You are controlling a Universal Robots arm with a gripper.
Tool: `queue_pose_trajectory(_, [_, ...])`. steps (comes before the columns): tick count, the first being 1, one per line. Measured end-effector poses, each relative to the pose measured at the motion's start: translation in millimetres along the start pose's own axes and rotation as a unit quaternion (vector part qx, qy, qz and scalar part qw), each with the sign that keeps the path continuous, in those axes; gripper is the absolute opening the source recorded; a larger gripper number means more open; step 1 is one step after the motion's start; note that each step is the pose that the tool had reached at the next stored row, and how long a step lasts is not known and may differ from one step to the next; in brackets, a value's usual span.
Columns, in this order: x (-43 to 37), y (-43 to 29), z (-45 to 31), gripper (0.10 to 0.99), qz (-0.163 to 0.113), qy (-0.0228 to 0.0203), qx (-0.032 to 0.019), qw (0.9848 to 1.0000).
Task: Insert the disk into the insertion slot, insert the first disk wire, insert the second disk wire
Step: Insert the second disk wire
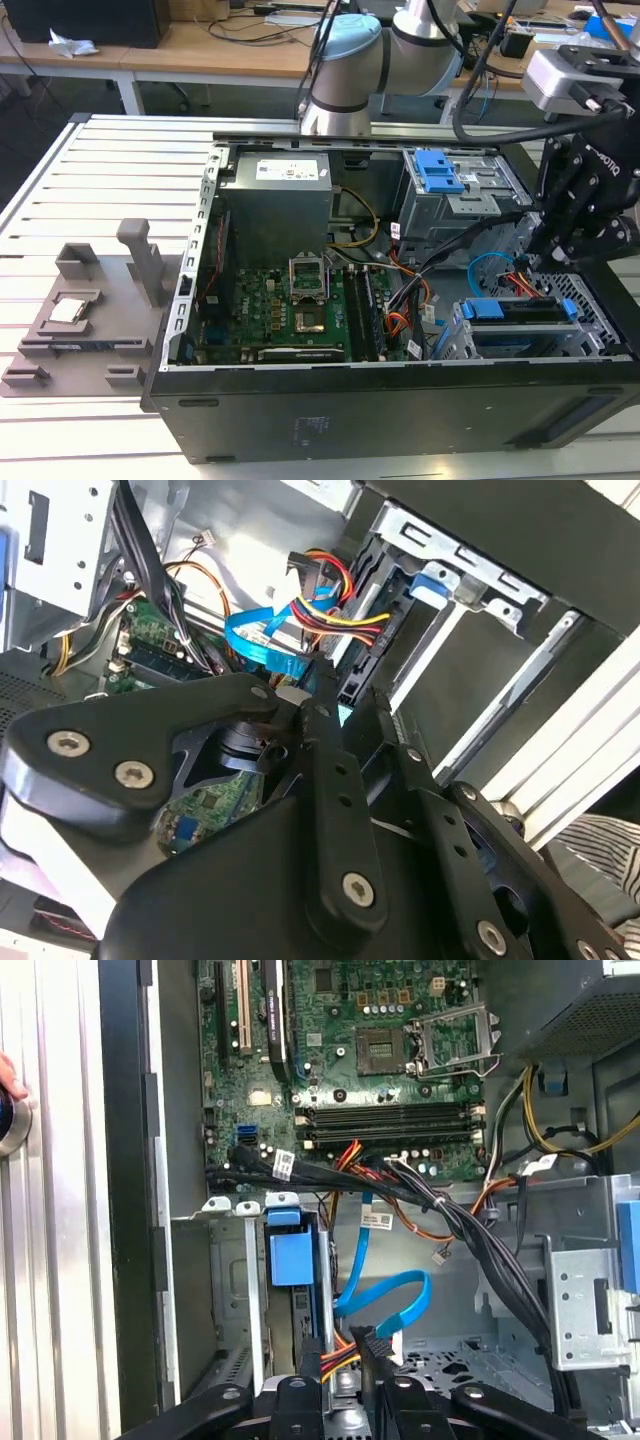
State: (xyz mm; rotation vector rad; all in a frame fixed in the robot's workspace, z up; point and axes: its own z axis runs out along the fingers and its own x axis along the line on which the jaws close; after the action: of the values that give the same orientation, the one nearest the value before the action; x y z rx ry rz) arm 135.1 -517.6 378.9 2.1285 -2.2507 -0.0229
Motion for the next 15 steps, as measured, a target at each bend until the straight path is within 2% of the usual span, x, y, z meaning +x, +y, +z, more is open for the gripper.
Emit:
queue_pose_trajectory(2, [-2.2, 0.9, 0.8, 0.302, -0.014, 0.0006, 0.0003, 0.9999])
queue_pose_trajectory(5, [-14.8, 1.8, 0.7, 0.302, -0.032, 0.0014, 0.0007, 0.9995])
queue_pose_trajectory(6, [-15.4, 2.0, 1.2, 0.302, -0.042, 0.0018, 0.0009, 0.9991])
queue_pose_trajectory(8, [-15.5, 2.1, 3.7, 0.302, -0.077, 0.0034, 0.0017, 0.997])
queue_pose_trajectory(10, [-15.5, 2.2, 5.5, 0.302, -0.096, 0.0055, 0.0021, 0.9953])
queue_pose_trajectory(11, [-15.6, 2.4, 6.3, 0.302, -0.104, 0.008, 0.0021, 0.9946])
queue_pose_trajectory(13, [-17.2, 3.2, 8.6, 0.302, -0.12, 0.0175, 0.0022, 0.9927])
queue_pose_trajectory(14, [-19.2, 4.0, 10.6, 0.302, -0.129, 0.0202, 0.0023, 0.9915])
queue_pose_trajectory(15, [-20.3, 4.4, 11.6, 0.302, -0.133, 0.021, 0.0024, 0.9909])
